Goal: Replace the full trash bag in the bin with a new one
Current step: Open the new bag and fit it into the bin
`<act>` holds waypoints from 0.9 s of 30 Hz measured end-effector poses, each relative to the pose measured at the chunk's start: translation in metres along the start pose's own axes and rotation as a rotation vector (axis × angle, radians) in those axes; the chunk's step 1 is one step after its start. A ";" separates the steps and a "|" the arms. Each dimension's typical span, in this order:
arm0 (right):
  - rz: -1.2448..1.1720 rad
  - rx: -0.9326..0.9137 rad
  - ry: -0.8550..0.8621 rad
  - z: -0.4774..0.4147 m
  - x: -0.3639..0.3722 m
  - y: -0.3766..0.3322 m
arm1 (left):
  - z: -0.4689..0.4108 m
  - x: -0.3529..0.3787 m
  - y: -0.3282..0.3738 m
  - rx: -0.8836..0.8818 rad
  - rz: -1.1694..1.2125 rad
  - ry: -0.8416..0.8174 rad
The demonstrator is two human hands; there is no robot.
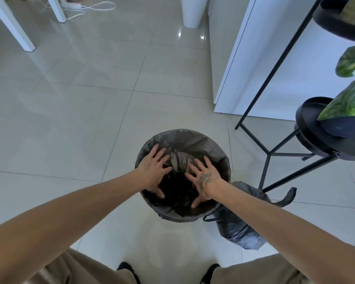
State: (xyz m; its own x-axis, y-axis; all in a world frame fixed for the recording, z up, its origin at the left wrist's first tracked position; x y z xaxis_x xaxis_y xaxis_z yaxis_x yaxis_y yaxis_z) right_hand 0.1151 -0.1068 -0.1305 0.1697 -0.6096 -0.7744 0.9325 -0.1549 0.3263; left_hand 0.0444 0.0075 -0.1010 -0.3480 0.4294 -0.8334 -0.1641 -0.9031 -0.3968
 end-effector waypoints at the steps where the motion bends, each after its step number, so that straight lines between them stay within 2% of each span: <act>1: 0.023 0.012 -0.020 -0.001 0.006 0.003 | -0.001 0.006 -0.003 -0.006 -0.035 -0.013; 8: 0.033 0.072 -0.105 -0.001 0.019 0.017 | -0.001 0.020 -0.008 -0.023 -0.124 -0.059; 11: -0.050 0.073 -0.059 0.000 0.011 0.015 | -0.002 0.014 -0.008 -0.027 -0.083 -0.038; 14: -0.210 0.060 0.137 0.010 -0.023 0.014 | 0.003 -0.004 -0.012 -0.049 0.058 0.052; 17: -0.346 0.091 0.500 0.040 -0.071 0.026 | 0.021 -0.038 -0.026 -0.124 0.219 0.228; 19: -0.345 0.240 0.730 0.072 -0.089 0.052 | 0.042 -0.060 -0.040 -0.273 0.317 0.382; 20: -0.363 0.347 0.792 0.088 -0.088 0.068 | 0.054 -0.065 -0.048 -0.375 0.376 0.456; 22: -0.465 0.540 0.751 0.114 -0.070 0.091 | 0.081 -0.064 -0.060 -0.593 0.537 0.524; 24: -0.563 0.662 0.573 0.129 -0.040 0.095 | 0.098 -0.045 -0.055 -0.740 0.660 0.405; 27: -0.696 0.716 0.359 0.137 0.001 0.078 | 0.109 -0.020 -0.032 -0.790 0.661 0.267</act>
State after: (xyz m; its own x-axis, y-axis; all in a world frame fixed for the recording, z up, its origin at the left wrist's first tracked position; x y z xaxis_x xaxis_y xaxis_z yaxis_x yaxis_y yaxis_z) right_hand 0.1446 -0.2257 -0.0313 -0.1357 0.0371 -0.9901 0.4748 -0.8746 -0.0979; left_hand -0.0439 0.0277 -0.0295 0.0806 -0.0733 -0.9940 0.6627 -0.7410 0.1084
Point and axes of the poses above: each hand's wrist, its own z-axis away from the middle knuckle, its own x-axis out of the palm, y = z × x, the point moved 9 cm from there along -z, towards the middle knuckle, and after that the axes turned 11 degrees about y, right-handed, at the moved point
